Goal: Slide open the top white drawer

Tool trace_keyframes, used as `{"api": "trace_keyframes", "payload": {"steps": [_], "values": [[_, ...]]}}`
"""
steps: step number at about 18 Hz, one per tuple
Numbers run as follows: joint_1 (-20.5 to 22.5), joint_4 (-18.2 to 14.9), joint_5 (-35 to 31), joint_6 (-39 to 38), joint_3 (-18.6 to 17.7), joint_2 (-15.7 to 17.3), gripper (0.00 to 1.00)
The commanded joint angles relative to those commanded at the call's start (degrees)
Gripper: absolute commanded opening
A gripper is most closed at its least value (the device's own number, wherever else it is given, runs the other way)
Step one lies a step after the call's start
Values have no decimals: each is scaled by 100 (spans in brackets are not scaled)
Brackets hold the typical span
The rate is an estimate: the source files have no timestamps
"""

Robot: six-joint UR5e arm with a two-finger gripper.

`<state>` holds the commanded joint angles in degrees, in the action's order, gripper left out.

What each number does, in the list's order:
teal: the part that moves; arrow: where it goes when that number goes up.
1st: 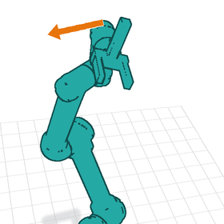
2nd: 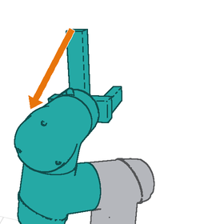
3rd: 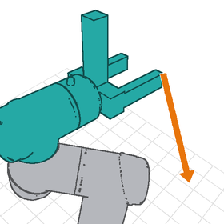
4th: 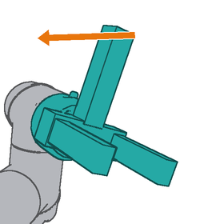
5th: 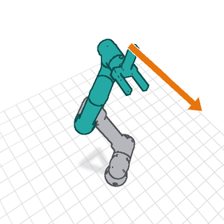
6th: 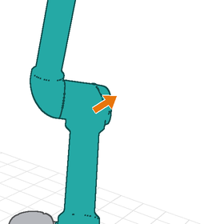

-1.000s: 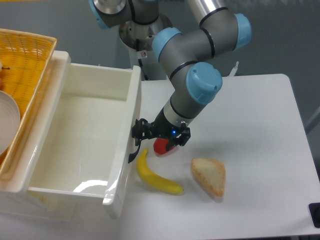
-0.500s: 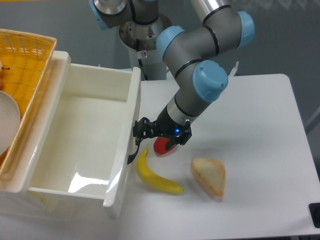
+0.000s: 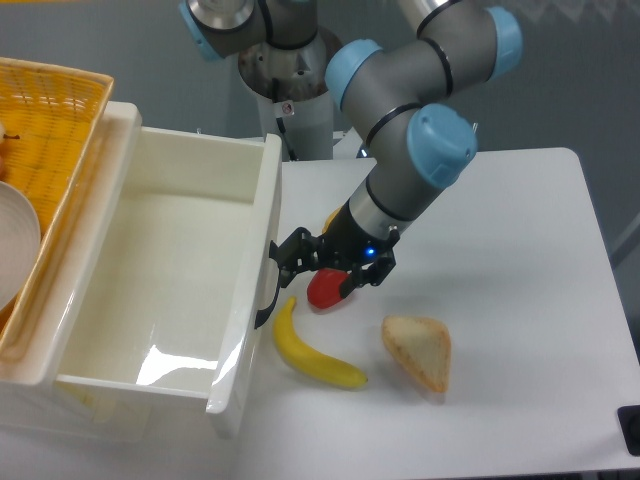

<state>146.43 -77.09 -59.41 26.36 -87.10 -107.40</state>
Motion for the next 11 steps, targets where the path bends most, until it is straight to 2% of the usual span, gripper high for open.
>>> {"api": "trace_keyframes", "payload": {"steps": [3,6,11], "values": [[114,220,-52,9,0,-61,100],[324,282,-447,87,-9,-88,100],[396,458,-1132,1158,0,-105,100]]}}
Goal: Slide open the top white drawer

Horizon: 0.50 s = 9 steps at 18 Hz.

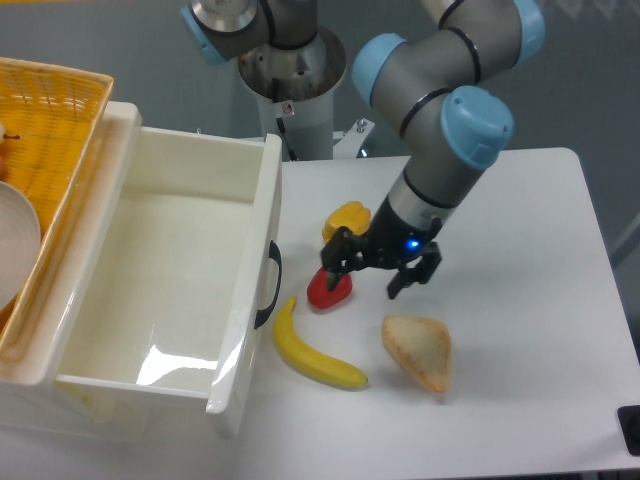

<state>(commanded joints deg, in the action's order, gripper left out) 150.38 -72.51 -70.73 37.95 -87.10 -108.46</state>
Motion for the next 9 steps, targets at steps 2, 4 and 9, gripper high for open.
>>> {"api": "trace_keyframes", "payload": {"steps": [2,4,9], "values": [[0,44,-326,282,0,-44,100],[0,210,-441,423,0,-192,100],[-44,747,-1397,1196,140,-756,100]]}}
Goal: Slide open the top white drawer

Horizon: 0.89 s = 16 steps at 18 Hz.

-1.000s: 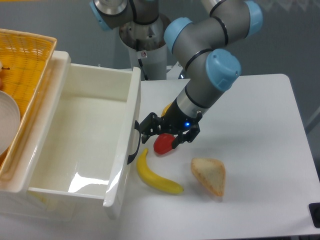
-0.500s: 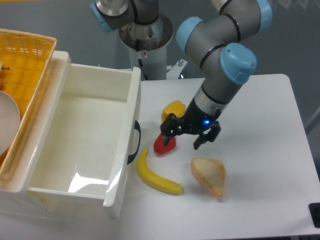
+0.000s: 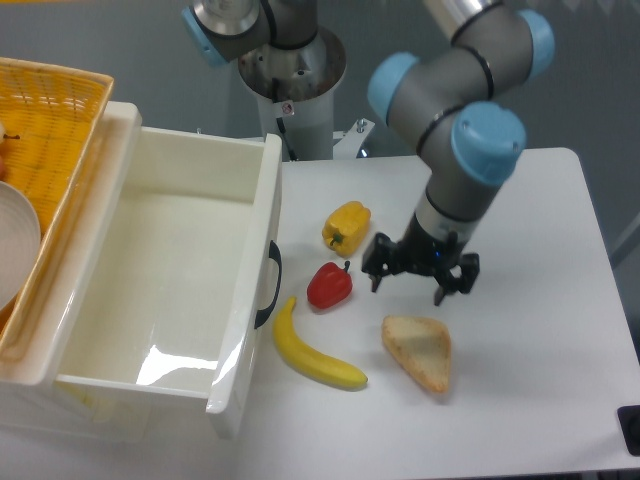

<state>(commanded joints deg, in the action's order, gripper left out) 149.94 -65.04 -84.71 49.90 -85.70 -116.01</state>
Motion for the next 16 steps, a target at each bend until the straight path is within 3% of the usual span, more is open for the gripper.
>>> {"api": "trace_keyframes", "payload": {"steps": [4,12,16], "values": [[0,0,-20,694,185,-79,100],[316,9,-256,2865,308,-334,100],[360,88,-503,3148,317,-413,100]]}}
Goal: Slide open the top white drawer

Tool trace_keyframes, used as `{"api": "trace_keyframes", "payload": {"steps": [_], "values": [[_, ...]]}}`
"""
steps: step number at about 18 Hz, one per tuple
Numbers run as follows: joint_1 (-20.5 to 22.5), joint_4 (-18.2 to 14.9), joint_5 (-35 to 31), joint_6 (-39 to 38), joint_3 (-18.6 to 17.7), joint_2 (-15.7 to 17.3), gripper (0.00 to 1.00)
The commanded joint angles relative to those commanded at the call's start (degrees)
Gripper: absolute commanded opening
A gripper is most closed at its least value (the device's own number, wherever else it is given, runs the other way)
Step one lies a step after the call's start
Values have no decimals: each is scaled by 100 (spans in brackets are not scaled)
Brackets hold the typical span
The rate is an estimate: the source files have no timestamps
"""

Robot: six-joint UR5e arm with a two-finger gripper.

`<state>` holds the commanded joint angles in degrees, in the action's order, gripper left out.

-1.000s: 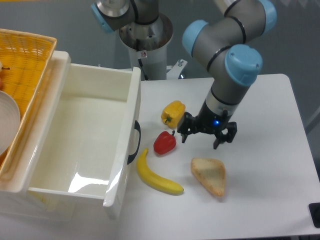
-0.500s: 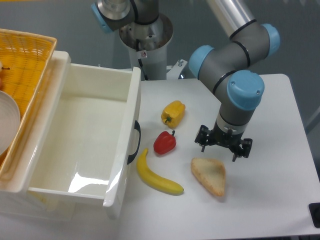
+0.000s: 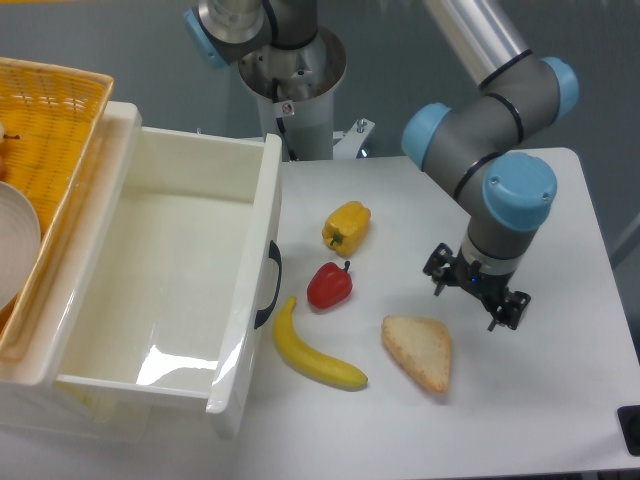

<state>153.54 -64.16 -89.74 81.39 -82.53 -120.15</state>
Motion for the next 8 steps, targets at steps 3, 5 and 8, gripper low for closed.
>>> {"api": "trace_keyframes", "payload": {"steps": [3,5,8], "values": [[79,9,0,96,9,0,100],[97,9,0,210,18,0,100],[158,9,0,281,18,0,100]]}}
